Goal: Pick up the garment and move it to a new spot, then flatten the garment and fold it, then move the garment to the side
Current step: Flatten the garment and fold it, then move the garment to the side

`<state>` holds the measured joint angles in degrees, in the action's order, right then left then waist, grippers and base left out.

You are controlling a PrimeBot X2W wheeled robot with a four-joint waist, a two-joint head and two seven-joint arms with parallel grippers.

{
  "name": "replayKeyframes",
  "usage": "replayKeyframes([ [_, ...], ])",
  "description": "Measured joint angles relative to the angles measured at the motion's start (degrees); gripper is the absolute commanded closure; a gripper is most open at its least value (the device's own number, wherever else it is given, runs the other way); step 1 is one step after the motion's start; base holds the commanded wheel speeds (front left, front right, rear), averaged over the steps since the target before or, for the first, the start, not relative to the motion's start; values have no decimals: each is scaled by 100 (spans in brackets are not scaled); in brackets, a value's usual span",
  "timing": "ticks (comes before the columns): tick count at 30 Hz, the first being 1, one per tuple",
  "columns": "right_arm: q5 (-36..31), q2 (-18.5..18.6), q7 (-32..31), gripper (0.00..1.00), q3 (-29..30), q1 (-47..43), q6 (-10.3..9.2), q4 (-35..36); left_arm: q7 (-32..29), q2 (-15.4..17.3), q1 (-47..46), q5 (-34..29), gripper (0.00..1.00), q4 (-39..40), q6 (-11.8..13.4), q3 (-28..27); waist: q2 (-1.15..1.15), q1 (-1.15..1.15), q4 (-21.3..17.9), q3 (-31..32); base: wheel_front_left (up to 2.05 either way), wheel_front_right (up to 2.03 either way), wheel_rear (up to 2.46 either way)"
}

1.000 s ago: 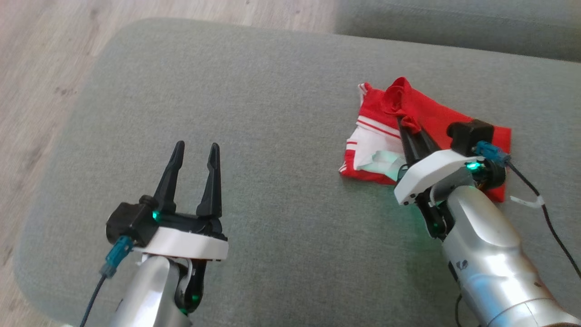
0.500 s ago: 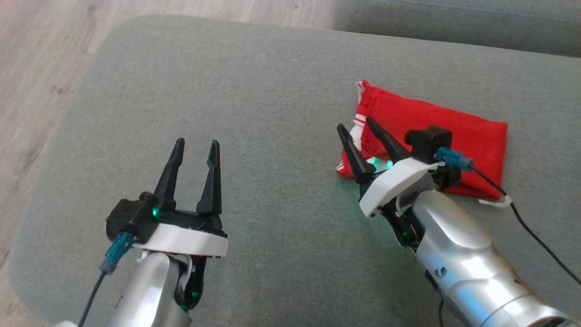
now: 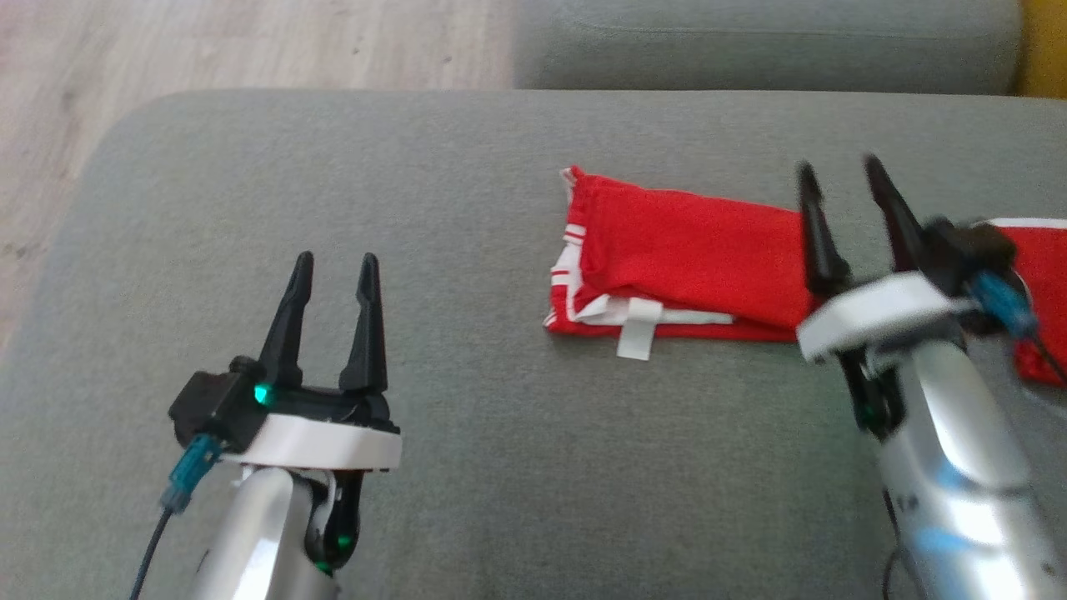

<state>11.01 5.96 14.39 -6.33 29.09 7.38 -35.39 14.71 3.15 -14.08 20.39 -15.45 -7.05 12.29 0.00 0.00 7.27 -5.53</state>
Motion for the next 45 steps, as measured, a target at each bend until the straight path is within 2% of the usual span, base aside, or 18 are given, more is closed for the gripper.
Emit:
replayKeyframes([
  [6, -616, -141, 0, 0, 667, -955, 0, 1081, 0, -22, 214, -1, 0, 118, 5, -244, 0, 0, -351, 68, 0, 0, 0],
  [13, -550, -264, 0, 0, 914, -1802, 0, 1735, 0, -38, 517, -5, 0, 194, 31, -504, 0, 0, -651, 90, 0, 0, 0],
  [19, -189, -297, 0, 0, 786, -2047, 0, 1862, 0, -46, 712, 66, 0, 240, 109, -548, 0, 0, -789, 61, 0, 0, 0],
  [28, -242, -304, 0, 0, 743, -2018, 0, 1927, 0, -46, 698, 75, 0, 245, 108, -513, 0, 0, -751, -64, 0, 0, 0],
  [33, -396, -304, -1, 0, 744, -1752, 0, 1635, 0, -46, 540, 74, 0, 276, 99, -408, 0, 1, -669, -305, 0, 0, 0],
  [45, -88, -300, -637, 0, 742, -463, 0, -147, 0, -55, 105, 75, 0, 282, 91, -62, 0, 1, -165, -879, 0, 0, 0],
])
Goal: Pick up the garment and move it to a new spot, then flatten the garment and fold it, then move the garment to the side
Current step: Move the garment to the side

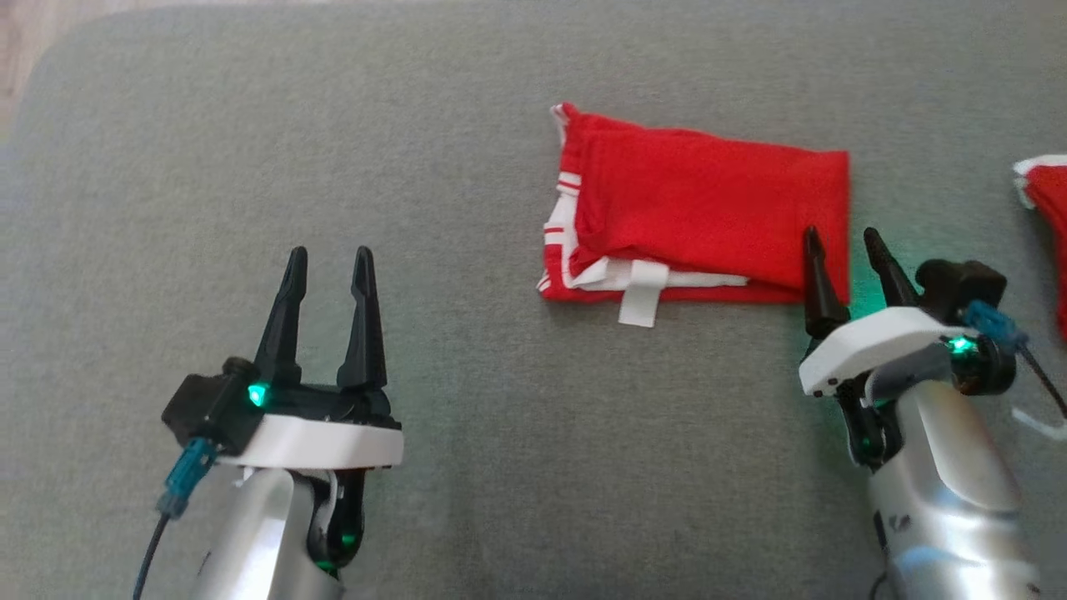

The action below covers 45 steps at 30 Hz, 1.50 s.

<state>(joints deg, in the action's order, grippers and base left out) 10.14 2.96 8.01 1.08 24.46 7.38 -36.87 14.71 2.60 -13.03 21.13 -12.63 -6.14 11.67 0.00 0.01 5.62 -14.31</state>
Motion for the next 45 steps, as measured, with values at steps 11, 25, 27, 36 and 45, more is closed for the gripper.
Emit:
replayKeyframes([
  [11, -46, 57, -66, 100, 75, 823, 0, -1433, 0, -2, -79, 9, 0, -13, 1, 36, 0, -1, 295, -118, 0, 0, 0],
  [25, -2208, 58, 460, 100, 268, 677, 0, -894, 0, -3, -75, 126, 0, 58, 8, 218, 0, -1, -148, 297, 0, 0, 0],
  [27, -2414, 135, 437, 100, 207, 562, 0, -656, 0, -3, -75, 199, 0, 94, 20, 359, 0, -1, -226, 364, 0, 0, 0],
  [36, -2180, 1132, -207, 100, -888, 419, 0, 421, 0, -3, -77, 260, 0, 276, 153, 820, 0, -1, -589, 432, 0, 0, 0],
  [45, -1397, 2998, -1044, 100, -1310, 414, 0, 1731, 0, -7, -397, 246, 0, 385, 160, 867, 0, -1, -901, -31, 0, 0, 0],
])
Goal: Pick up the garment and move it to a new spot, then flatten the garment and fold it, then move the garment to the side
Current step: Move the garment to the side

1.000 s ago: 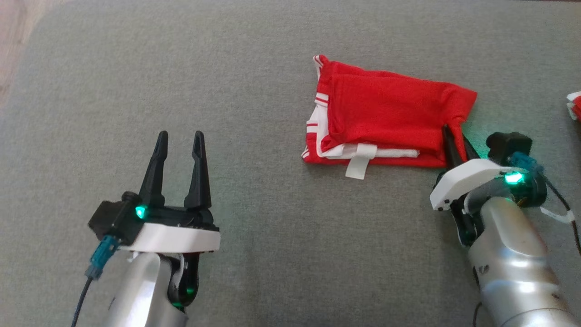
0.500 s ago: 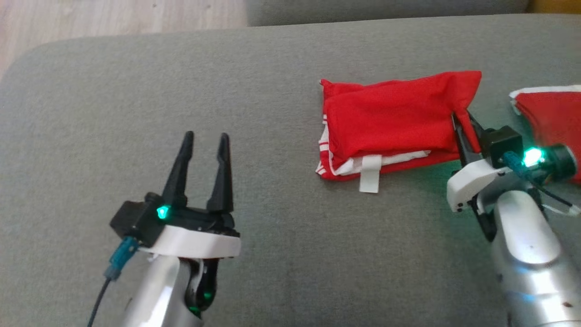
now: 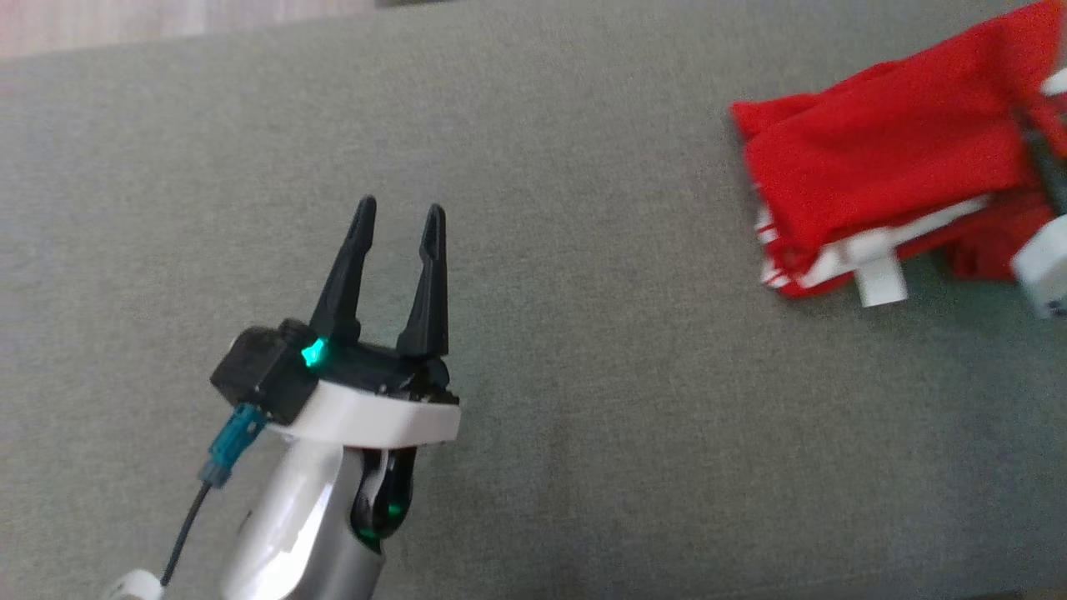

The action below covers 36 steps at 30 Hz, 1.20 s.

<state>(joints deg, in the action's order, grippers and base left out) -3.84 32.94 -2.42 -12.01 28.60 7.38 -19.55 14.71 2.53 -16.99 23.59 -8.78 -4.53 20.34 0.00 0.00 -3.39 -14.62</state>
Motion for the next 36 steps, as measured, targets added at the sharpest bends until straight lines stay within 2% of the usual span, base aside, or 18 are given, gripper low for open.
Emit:
replayKeyframes([
  [4, 83, 561, -198, 100, 271, -121, 0, 63, 0, -1, -203, -52, 0, 4, -10, 2, 0, 0, -83, -261, 0, 0, 0],
  [8, 69, 793, -350, 100, 680, -199, 0, -64, 0, -2, -324, -56, 0, 5, -55, -4, 0, 0, -122, -472, 0, 0, 0],
  [15, -216, 771, -564, 100, 1351, -239, 0, -147, 0, -3, -384, -97, 0, -15, -104, -14, 0, 0, -111, -636, 0, 0, 0],
  [22, -332, 538, -675, 100, 1814, -350, 0, -210, 0, -3, -414, -99, 0, -31, -135, -143, 0, 0, -38, -743, 0, 0, 0],
  [23, -364, 493, -669, 44, 1895, -366, 0, -210, 0, -3, -422, -108, 0, -36, -135, -163, 0, 1, -32, -752, 0, 0, 0],
  [24, -381, 437, -666, 0, 1987, -371, 0, -209, 0, -4, -428, -134, 0, -41, -136, -178, 0, 0, -29, -756, 0, 0, 0],
  [31, -490, 158, -667, 0, 2310, -371, 0, -76, 0, -5, -426, -156, 0, -115, -157, -311, 0, 0, -51, -625, 0, 0, 0],
  [36, -537, -132, -601, 0, 2282, -357, 0, 223, 0, -7, -399, -155, 0, -118, -159, -409, 0, 0, -69, -378, 0, 0, 0],
])
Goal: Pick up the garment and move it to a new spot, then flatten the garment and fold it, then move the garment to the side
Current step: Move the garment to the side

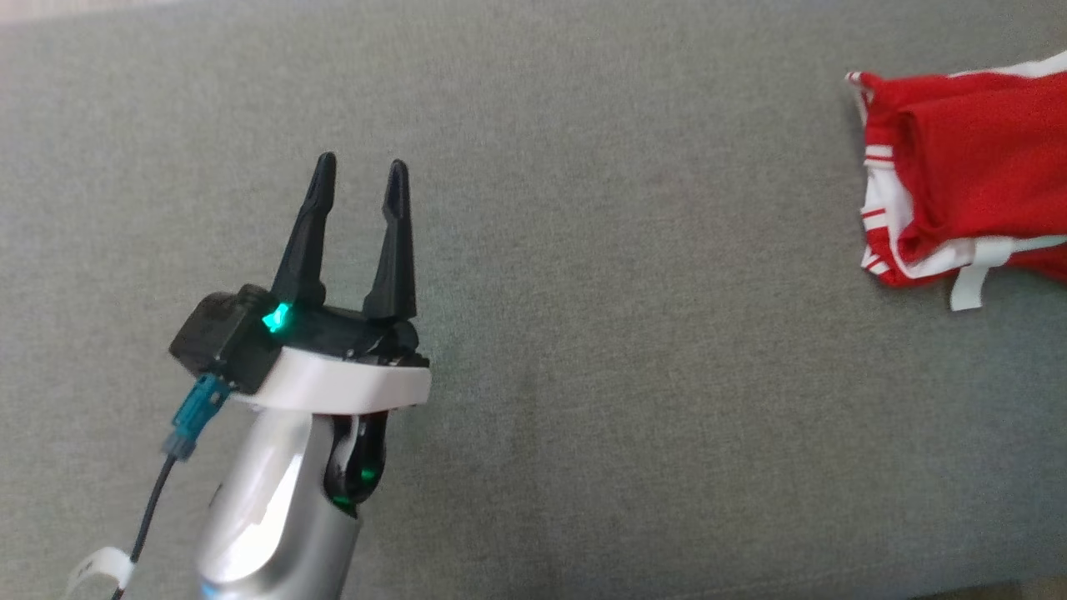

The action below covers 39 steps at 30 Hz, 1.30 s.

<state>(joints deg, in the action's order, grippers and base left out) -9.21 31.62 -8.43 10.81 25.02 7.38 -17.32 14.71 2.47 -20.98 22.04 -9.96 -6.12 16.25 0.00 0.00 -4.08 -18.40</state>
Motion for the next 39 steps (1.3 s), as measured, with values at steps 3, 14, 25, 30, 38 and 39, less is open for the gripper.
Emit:
replayKeyframes([
  [3, 145, -398, 93, 0, -148, 29, 0, 348, 1, -2, 101, 0, 0, 11, 4, -112, 0, 0, -5, 206, 0, 0, 0],
  [14, 838, -1912, 739, 0, -512, -6, 0, 1194, 0, -1, 680, 65, 0, 64, 59, -478, 0, -1, 105, 939, 0, 0, 0],
  [25, 1579, -2836, 1842, 0, -893, -1411, 0, 794, 0, 9, 1489, -147, 0, -23, 63, -676, 0, -1, 383, 1627, 0, 0, 0],
  [30, 1757, -2884, 2215, 0, -1023, -1957, 0, 290, 0, 19, 1699, -113, 0, -182, 171, -746, 0, 0, 464, 1777, 0, 0, 0],
  [38, 1780, -2889, 2264, 0, -1117, -2294, 0, 221, 0, 19, 1820, -85, 0, -192, 252, -818, 0, 0, 431, 1863, 0, 0, 0],
  [39, 1781, -2889, 2265, 0, -1118, -2296, 0, 250, 0, 19, 1858, -82, 0, -205, 252, -818, 0, 0, 421, 1865, 0, 0, 0],
])
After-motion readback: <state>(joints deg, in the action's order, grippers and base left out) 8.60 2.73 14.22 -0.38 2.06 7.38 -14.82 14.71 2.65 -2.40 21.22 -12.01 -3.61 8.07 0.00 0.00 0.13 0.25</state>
